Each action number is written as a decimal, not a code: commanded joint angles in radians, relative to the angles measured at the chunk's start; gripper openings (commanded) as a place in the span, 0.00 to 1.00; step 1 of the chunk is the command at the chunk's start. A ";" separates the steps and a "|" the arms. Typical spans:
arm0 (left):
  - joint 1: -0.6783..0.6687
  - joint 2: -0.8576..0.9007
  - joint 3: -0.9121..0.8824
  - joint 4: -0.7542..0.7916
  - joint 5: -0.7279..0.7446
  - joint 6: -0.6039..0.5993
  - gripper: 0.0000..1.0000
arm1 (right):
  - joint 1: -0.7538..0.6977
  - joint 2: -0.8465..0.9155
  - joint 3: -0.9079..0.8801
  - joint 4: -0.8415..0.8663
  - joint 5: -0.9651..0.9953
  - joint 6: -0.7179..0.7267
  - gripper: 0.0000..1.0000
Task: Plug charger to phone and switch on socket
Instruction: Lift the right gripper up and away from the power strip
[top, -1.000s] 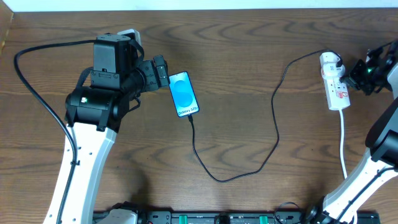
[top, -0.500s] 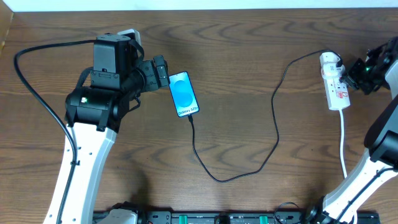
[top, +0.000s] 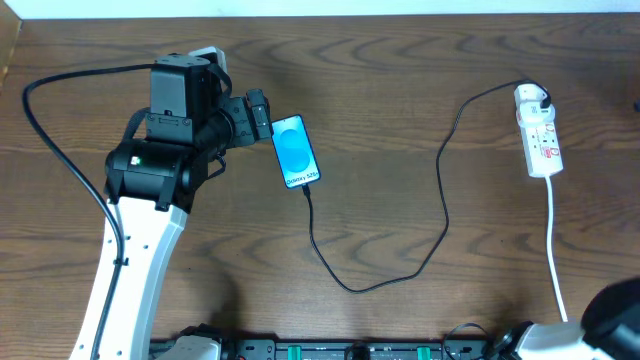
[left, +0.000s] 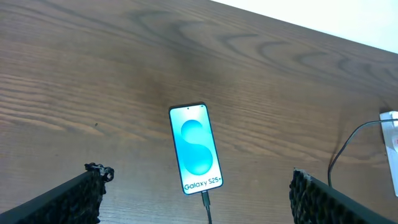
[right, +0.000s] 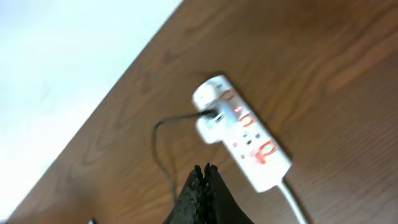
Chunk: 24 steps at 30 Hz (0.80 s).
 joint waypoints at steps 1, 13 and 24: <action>-0.001 -0.005 0.002 -0.002 -0.012 0.013 0.95 | 0.066 -0.066 0.004 -0.044 -0.022 -0.086 0.01; -0.001 -0.005 0.002 -0.002 -0.012 0.013 0.95 | 0.453 -0.180 0.004 -0.204 0.120 -0.225 0.01; -0.001 -0.005 0.002 -0.002 -0.012 0.013 0.95 | 0.679 -0.183 0.004 -0.228 0.229 -0.225 0.01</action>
